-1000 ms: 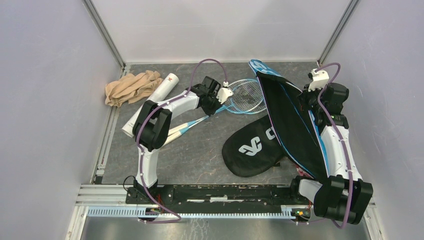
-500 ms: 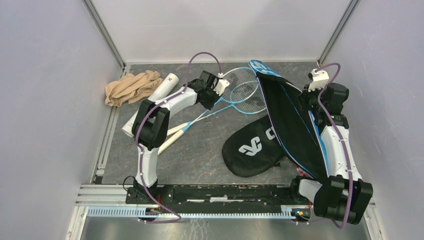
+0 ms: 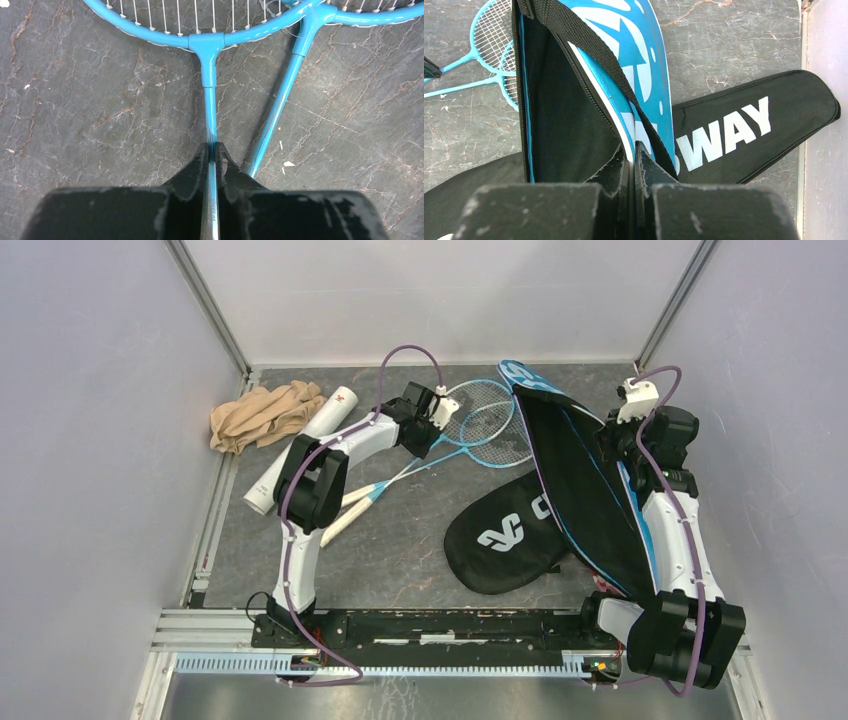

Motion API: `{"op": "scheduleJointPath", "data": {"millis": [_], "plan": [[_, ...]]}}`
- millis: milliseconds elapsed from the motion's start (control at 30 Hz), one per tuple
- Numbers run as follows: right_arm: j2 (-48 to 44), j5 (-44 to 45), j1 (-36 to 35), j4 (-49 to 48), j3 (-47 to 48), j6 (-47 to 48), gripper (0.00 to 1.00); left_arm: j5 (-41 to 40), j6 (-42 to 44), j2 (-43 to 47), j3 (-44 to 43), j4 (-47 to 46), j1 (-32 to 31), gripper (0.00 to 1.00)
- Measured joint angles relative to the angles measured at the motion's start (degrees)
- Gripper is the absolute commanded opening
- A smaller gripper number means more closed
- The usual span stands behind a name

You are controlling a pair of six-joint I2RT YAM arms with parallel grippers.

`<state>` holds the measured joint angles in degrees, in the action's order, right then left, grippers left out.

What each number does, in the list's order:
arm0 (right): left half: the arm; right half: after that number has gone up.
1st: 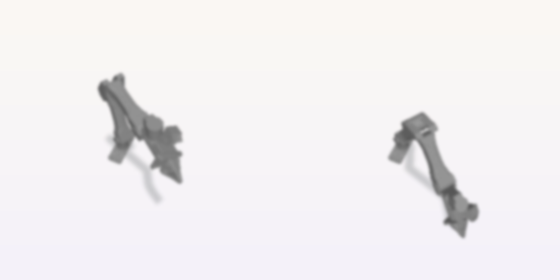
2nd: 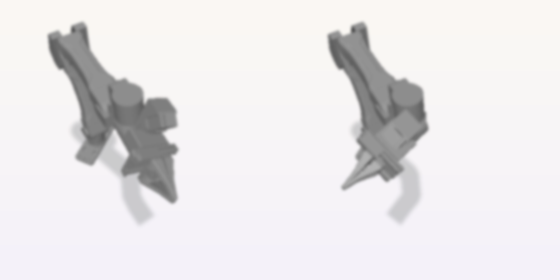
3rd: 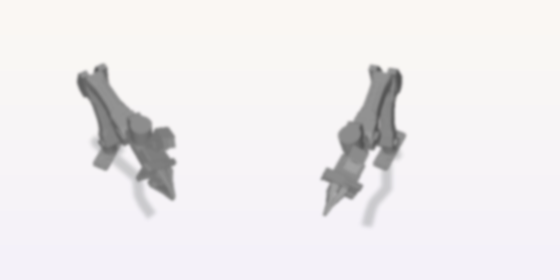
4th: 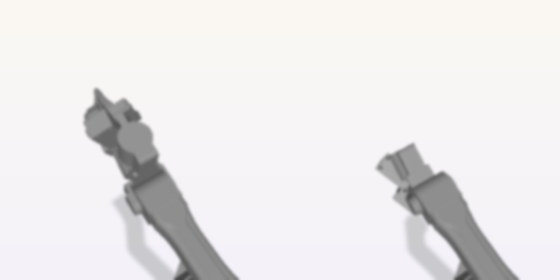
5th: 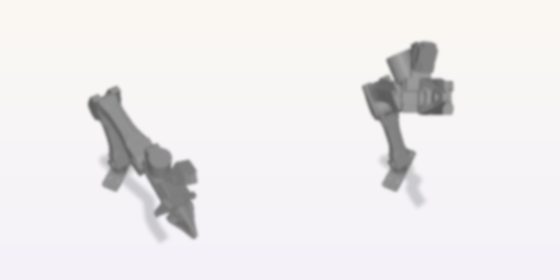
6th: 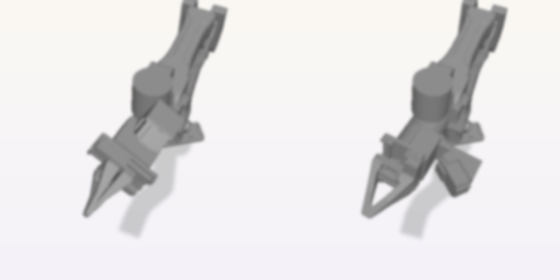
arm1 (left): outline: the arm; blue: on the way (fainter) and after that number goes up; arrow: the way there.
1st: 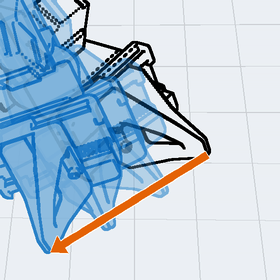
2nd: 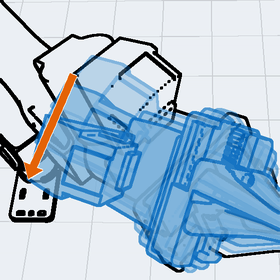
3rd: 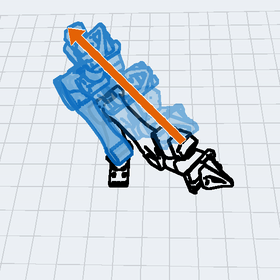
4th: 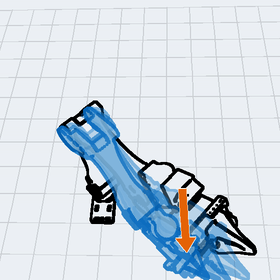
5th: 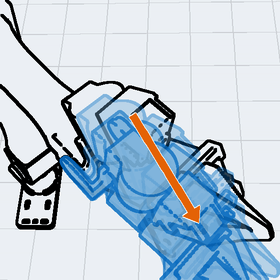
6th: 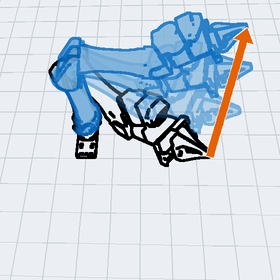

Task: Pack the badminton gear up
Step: Pick up the racket from the center of the board.

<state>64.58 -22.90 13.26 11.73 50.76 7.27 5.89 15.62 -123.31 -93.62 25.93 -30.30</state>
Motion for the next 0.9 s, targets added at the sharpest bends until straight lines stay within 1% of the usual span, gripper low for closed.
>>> {"op": "scheduleJointPath", "data": {"millis": [100, 267, 367, 400, 467, 567, 600, 767, 900], "plan": [[0.0, -0.2, 0.0, 0.0, 0.0, 0.0, 0.0, 0.0, -0.1, -0.5, -0.1, 0.0, 0.0, 0.2], [0.0, -0.5, 0.0, 0.0, 0.0, 0.0, 0.0, 0.0, -0.2, -1.8, -0.4, -0.2, 0.0, 0.33], [0.0, -0.6, 0.0, 0.0, 0.0, 0.0, 0.0, -0.1, -0.2, -1.9, -0.5, -0.4, 0.1, 0.35], [0.1, -0.6, 0.0, 0.0, 0.0, 0.0, 0.0, -0.1, -0.3, -1.9, -0.5, -0.4, 0.1, 0.33], [0.1, -0.7, 0.0, 0.0, 0.0, 0.0, 0.0, -0.1, -0.3, -1.9, -0.5, -0.4, 0.2, 0.25], [0.2, -0.7, 0.0, 0.0, 0.0, 0.0, 0.0, 0.1, -0.5, -1.9, -0.5, -0.3, 0.5, 0.05], [0.2, -0.7, 0.0, 0.0, 0.0, 0.0, 0.0, 0.2, -0.8, -1.9, -0.5, -0.3, 0.6, 0.02], [0.5, -0.5, 0.0, 0.4, 0.4, -0.3, 0.0, -0.3, -1.5, -1.4, -0.1, -0.3, 1.3, 0.02], [0.5, 1.2, 0.0, 0.6, 1.7, -1.0, 0.0, -3.4, -1.7, 1.9, 1.5, 0.3, 1.7, 0.02]]}}
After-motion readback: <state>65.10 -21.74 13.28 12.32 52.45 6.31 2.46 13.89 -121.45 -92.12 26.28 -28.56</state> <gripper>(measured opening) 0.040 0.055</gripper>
